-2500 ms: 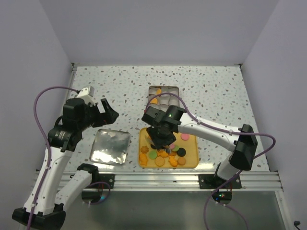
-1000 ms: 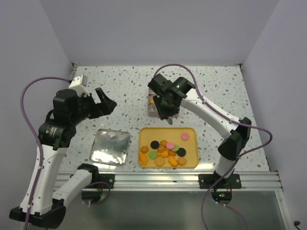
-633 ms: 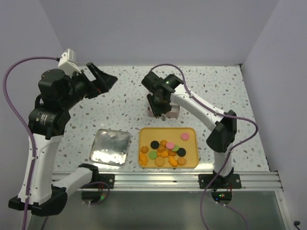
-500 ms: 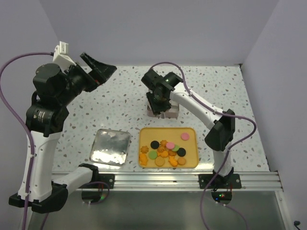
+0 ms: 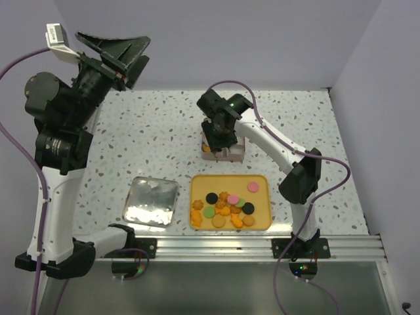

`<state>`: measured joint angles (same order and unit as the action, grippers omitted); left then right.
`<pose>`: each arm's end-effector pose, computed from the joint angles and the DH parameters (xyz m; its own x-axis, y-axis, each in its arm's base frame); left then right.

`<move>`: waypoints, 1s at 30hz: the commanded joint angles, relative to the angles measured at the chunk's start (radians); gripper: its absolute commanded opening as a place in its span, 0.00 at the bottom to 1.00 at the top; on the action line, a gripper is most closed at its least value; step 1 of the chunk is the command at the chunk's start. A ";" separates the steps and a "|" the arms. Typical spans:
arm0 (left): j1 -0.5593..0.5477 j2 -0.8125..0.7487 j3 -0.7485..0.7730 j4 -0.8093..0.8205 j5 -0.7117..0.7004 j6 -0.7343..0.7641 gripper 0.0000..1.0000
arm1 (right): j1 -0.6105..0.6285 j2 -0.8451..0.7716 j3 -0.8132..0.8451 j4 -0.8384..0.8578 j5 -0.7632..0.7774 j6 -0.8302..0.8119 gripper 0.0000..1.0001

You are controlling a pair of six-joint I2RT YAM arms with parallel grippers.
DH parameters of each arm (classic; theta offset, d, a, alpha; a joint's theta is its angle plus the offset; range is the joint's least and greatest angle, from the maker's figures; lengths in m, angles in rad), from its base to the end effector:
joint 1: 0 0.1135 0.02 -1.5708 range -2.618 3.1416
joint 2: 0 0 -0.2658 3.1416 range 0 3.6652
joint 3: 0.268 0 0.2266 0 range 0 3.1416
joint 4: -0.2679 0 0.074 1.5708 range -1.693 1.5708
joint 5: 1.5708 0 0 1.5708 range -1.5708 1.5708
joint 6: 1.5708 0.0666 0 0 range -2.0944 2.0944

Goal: Pack the cookies

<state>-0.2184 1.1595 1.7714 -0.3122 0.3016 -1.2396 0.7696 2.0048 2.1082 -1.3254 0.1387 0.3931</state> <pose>0.1808 -0.0604 0.5724 -0.3639 -0.8442 -0.3936 0.4300 0.2226 -0.8749 0.2871 0.2653 0.3054 -0.8744 -0.3190 -0.3656 -0.3467 0.9379 0.0109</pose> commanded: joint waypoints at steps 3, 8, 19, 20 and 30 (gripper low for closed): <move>-0.004 0.025 0.071 0.206 0.004 -0.182 1.00 | -0.003 -0.054 0.018 -0.031 -0.008 -0.020 0.48; -0.004 0.069 0.154 0.208 0.007 -0.205 1.00 | -0.004 -0.113 0.007 -0.035 -0.030 0.006 0.48; -0.004 0.046 0.112 0.237 -0.013 -0.222 1.00 | 0.052 -0.362 -0.313 0.009 -0.097 0.084 0.47; -0.004 0.043 0.099 0.260 -0.010 -0.239 1.00 | 0.071 -0.385 -0.339 0.008 -0.094 0.098 0.48; -0.004 0.011 0.016 0.291 -0.018 -0.242 1.00 | 0.195 -0.433 -0.571 0.094 -0.128 0.188 0.48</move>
<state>-0.2184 1.1988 1.8011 -0.0704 0.2848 -1.4773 0.9611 1.5913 1.5288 -1.2854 0.0299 0.5396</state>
